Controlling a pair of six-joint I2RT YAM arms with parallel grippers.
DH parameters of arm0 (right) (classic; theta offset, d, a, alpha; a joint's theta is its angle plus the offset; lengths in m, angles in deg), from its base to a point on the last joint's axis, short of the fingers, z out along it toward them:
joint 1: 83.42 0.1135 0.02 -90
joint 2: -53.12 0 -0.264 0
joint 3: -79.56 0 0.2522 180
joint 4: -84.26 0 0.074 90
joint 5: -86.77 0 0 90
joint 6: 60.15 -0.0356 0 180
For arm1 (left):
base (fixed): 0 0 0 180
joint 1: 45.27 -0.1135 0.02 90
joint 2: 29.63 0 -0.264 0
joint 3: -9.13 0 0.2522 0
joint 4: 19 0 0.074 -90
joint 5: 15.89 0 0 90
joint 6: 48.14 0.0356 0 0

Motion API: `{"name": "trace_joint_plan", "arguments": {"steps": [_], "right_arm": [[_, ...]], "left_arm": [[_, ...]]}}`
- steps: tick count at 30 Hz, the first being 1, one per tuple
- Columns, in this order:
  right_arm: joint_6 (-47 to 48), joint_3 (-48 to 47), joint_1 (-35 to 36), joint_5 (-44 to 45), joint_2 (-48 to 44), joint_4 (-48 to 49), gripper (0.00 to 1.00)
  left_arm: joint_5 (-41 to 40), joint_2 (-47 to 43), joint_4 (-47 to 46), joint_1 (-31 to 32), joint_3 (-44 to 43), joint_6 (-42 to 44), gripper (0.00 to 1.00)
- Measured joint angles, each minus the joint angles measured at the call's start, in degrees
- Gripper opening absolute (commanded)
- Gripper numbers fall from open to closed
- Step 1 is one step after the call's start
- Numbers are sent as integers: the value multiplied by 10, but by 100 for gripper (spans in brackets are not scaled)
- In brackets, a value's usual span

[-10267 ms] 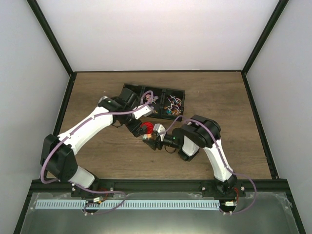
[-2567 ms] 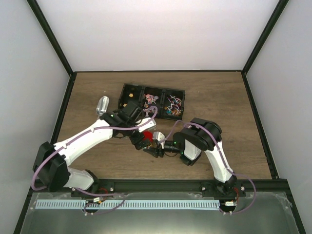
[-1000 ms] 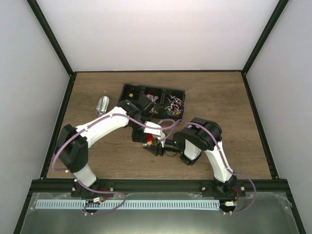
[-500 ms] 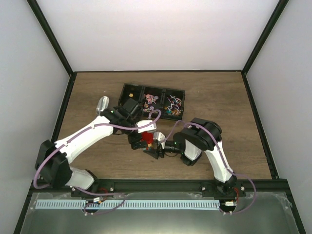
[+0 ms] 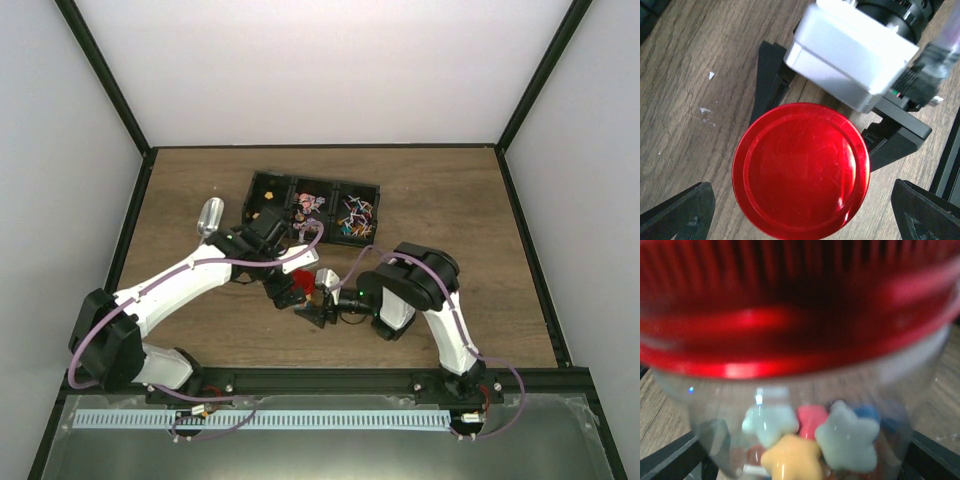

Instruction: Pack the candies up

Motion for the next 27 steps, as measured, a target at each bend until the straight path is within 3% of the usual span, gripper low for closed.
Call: {"name": "trace_joint_plan", "arguments": {"steps": [15, 20, 27], "right_arm": [[-8, -18, 0, 2, -25, 0, 68], [-6, -19, 0, 0, -26, 0, 65], [-6, -19, 0, 0, -26, 0, 63]], "left_arm": [[-10, 7, -11, 0, 3, -41, 93], [-11, 21, -19, 0, 2, -62, 87], [-5, 29, -24, 1, 2, -73, 69]]}}
